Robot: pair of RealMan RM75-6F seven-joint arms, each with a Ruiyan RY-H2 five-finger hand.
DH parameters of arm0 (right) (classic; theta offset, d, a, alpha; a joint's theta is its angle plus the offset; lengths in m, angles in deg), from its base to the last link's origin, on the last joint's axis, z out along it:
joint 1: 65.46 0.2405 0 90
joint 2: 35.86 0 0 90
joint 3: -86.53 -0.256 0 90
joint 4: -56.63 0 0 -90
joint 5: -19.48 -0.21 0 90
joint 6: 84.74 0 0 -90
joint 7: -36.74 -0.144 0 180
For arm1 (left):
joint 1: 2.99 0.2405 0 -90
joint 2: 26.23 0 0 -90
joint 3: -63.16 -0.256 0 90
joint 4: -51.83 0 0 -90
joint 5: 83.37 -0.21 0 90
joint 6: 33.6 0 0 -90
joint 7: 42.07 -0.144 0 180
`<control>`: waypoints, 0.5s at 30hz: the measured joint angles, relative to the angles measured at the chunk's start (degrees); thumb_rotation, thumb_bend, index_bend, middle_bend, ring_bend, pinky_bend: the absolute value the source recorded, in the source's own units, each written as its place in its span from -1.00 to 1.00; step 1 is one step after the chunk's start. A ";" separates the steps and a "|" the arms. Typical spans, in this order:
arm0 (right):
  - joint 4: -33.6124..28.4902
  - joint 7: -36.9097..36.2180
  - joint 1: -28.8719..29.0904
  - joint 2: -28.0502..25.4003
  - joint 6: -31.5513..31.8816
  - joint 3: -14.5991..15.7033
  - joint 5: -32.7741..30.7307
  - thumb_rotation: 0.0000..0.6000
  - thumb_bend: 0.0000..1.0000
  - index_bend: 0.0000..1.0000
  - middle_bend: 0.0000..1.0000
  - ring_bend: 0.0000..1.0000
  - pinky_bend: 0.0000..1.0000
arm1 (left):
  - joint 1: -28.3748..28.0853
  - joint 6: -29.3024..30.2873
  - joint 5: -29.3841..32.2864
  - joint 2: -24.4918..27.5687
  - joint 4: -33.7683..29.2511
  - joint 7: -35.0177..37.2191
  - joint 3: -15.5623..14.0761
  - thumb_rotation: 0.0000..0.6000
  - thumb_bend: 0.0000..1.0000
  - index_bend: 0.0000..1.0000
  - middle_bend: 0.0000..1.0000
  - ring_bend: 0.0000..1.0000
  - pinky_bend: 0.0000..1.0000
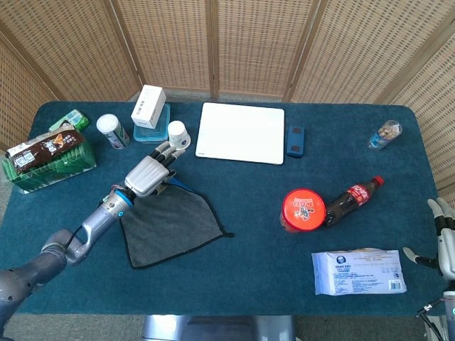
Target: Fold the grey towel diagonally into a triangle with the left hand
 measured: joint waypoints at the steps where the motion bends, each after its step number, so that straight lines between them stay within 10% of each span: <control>1: -0.03 0.04 0.00 0.01 0.01 0.02 0.02 1.00 -1.00 -0.88 -1.00 -1.00 -1.00 | 0.18 0.21 -0.16 0.68 -1.11 -0.11 -0.17 1.00 0.07 0.47 -1.00 -1.00 -1.00; 15: -0.30 0.36 -0.01 0.05 0.18 0.22 0.27 1.00 -1.00 -0.88 -1.00 -1.00 -1.00 | 1.64 -1.38 -0.47 12.07 -22.30 -5.11 -1.41 1.00 0.07 0.47 -1.00 -1.00 -1.00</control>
